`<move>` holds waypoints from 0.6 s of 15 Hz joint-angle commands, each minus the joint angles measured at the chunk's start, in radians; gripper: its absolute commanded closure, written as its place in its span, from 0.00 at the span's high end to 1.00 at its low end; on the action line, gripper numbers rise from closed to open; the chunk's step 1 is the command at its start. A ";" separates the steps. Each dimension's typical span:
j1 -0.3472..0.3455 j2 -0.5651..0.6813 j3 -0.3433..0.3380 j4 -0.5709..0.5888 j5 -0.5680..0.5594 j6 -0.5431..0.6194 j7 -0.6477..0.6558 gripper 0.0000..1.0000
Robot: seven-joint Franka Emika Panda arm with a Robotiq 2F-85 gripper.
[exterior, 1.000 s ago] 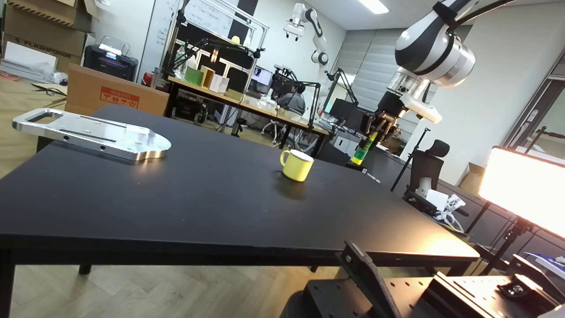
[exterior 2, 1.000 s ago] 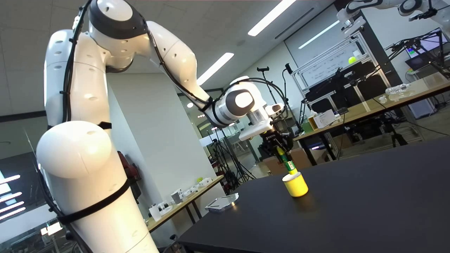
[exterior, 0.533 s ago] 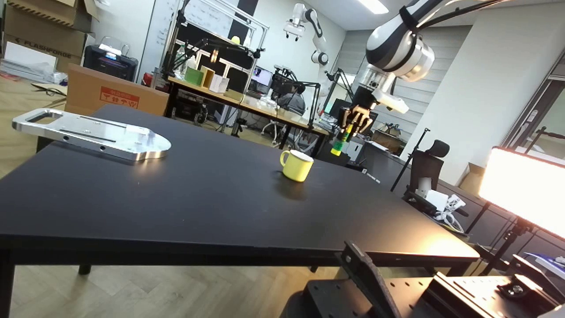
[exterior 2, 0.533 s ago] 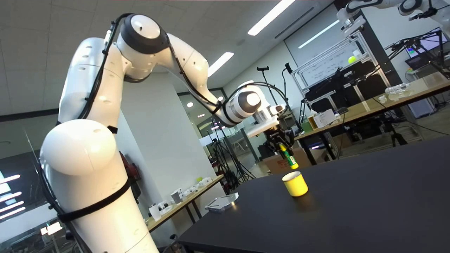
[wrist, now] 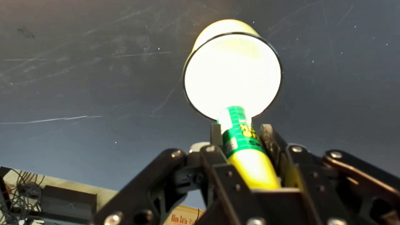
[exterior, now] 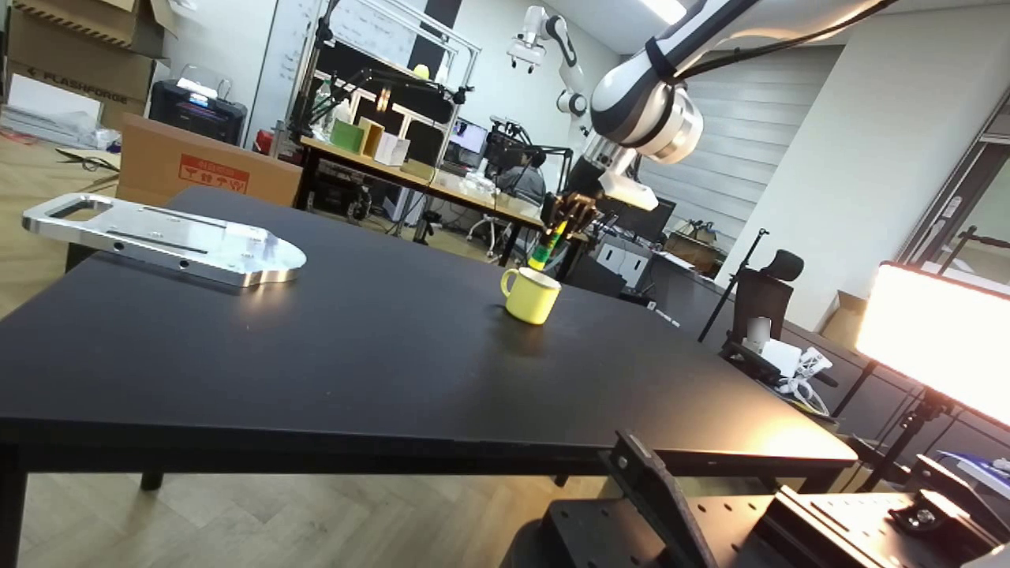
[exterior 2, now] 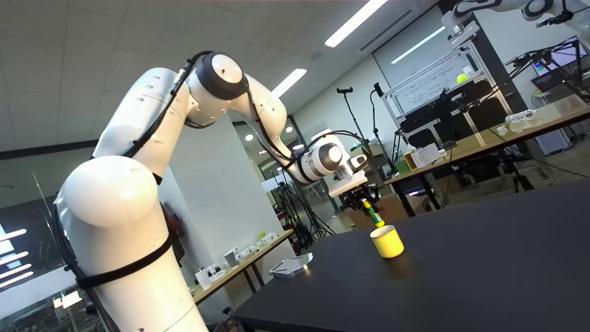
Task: Pick the object and put it in the cup
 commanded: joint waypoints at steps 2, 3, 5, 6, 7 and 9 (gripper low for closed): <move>-0.036 0.111 0.047 0.095 -0.001 0.041 -0.030 0.11; -0.039 0.125 0.049 0.107 -0.001 0.034 -0.030 0.11; -0.045 0.151 0.052 0.127 -0.001 0.024 -0.031 0.11; -0.049 0.161 0.055 0.135 -0.001 0.020 -0.032 0.11; -0.051 0.169 0.057 0.144 -0.001 0.016 -0.032 0.11; -0.050 0.182 0.054 0.158 -0.003 0.008 -0.029 0.11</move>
